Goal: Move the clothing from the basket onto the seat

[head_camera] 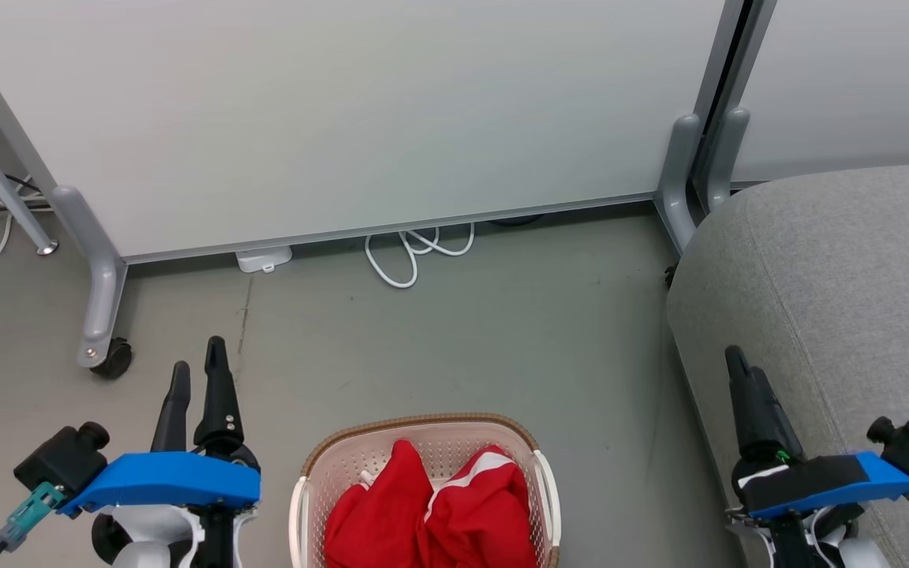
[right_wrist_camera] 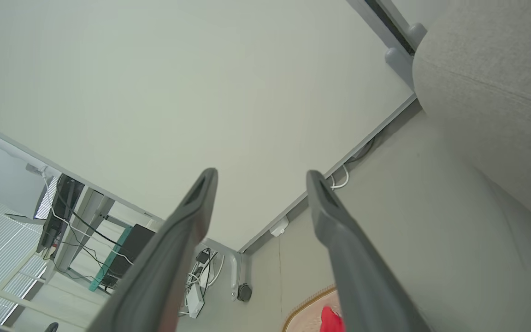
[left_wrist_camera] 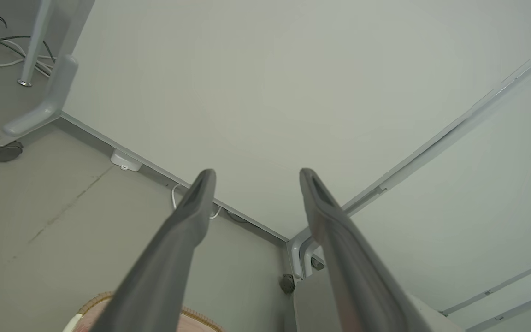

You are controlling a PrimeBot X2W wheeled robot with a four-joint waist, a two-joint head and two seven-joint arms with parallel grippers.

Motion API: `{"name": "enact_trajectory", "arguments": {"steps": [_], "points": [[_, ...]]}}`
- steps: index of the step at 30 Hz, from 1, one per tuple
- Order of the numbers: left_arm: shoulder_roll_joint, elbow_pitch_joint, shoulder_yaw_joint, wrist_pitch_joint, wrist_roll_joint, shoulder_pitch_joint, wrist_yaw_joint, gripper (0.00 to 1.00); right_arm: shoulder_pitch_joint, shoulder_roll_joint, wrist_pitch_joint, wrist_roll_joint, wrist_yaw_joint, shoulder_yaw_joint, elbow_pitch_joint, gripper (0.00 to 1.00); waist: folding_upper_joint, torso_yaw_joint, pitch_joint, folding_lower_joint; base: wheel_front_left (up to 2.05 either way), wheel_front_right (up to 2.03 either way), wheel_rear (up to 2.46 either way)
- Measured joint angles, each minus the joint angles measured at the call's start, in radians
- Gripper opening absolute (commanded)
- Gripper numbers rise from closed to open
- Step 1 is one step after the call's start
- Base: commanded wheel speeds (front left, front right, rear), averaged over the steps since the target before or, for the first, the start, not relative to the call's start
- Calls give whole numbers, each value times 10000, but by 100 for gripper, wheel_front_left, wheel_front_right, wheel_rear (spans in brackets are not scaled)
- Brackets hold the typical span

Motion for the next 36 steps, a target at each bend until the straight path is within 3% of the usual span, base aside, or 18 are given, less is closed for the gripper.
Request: {"name": "enact_trajectory", "arguments": {"steps": [15,36], "points": [[36,148,-403,-453,2196,-49,219,100,-82,-8,-464,-1946,2,244,161,100,0,68,19,0,0,0,0],[213,272,-976,-980,4433,-93,407,100,-128,-19,-988,-4082,4,441,337,100,0,163,53,0,0,0,0]]}}
